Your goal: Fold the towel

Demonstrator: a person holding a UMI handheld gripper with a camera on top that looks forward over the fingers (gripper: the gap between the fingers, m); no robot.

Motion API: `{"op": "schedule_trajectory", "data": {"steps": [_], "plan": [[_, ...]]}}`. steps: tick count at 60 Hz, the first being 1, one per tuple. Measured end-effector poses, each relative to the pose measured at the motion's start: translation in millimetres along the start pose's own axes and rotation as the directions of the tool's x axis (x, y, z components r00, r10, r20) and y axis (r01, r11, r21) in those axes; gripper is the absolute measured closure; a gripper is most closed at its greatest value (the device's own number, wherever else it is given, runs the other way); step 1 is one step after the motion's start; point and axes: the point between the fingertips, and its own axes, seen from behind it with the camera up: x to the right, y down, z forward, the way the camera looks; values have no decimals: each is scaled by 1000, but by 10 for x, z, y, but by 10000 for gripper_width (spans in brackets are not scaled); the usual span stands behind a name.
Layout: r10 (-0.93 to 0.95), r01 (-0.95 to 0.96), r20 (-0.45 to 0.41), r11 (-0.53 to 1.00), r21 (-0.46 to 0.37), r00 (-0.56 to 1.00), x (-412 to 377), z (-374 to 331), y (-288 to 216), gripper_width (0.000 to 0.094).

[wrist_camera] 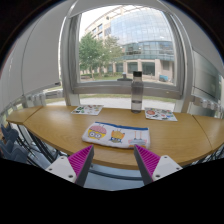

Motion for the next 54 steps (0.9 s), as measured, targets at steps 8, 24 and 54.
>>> {"op": "schedule_trajectory", "data": {"steps": [8,24,54], "plan": [[-3,2,-17,1000,-26,1000,-106,166,36,121],[32,-38,-89,997,-67,995,-244,1091,131,126],[36,-65,-296,994,-87,955,963,864,326,907]]}}
